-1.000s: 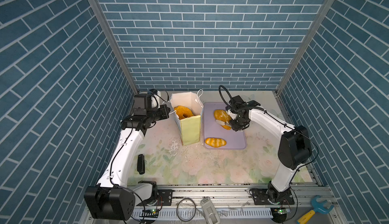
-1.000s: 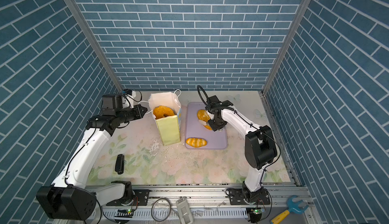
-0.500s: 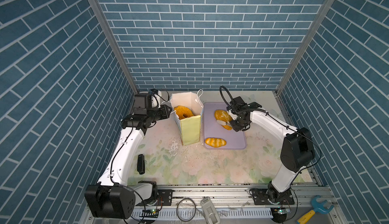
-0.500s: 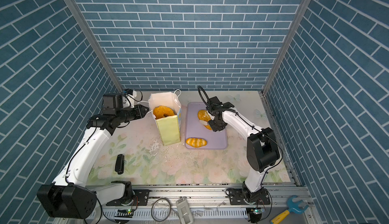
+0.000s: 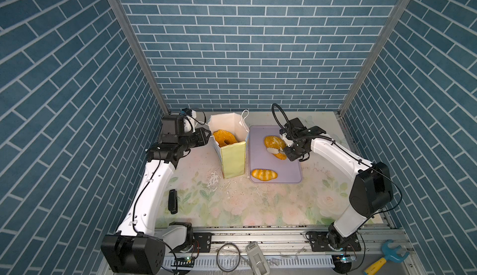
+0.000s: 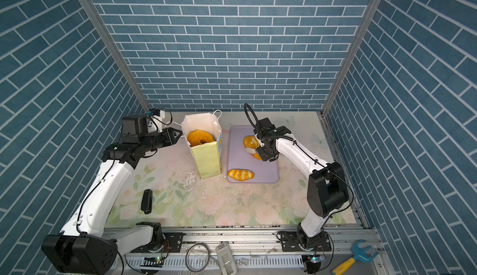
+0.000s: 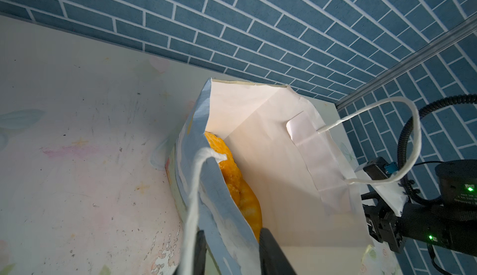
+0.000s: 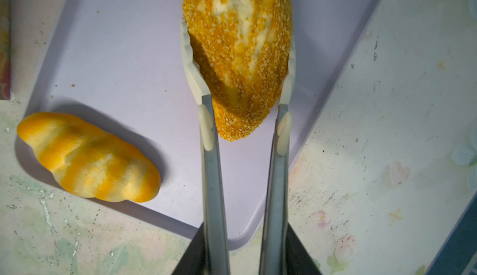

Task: Place the fake bread into the paper bag
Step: 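Lift the sesame loaf with the tongs and carry it over the bag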

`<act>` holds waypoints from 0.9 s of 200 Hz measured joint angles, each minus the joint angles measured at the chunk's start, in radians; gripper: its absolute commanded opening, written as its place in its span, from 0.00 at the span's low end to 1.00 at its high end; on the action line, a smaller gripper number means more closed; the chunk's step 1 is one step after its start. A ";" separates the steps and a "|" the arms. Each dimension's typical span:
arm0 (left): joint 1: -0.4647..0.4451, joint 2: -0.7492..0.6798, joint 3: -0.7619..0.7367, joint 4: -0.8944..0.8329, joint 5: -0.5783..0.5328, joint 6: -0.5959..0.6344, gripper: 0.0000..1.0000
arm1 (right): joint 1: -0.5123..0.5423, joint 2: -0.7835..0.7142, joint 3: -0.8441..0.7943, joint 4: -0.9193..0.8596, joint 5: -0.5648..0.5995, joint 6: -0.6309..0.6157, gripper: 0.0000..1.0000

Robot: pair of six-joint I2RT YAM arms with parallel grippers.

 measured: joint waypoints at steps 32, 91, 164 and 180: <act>0.000 -0.005 0.000 0.001 -0.001 -0.004 0.42 | 0.000 -0.031 0.000 0.000 0.002 0.000 0.33; 0.000 -0.008 0.005 -0.003 -0.012 0.002 0.48 | 0.009 -0.126 0.081 -0.035 0.062 0.000 0.33; 0.000 -0.007 0.029 -0.005 -0.028 0.022 0.50 | 0.102 -0.198 0.350 -0.080 0.151 -0.013 0.34; 0.000 -0.006 0.028 -0.003 -0.027 0.022 0.50 | 0.137 -0.192 0.408 -0.097 0.170 -0.030 0.34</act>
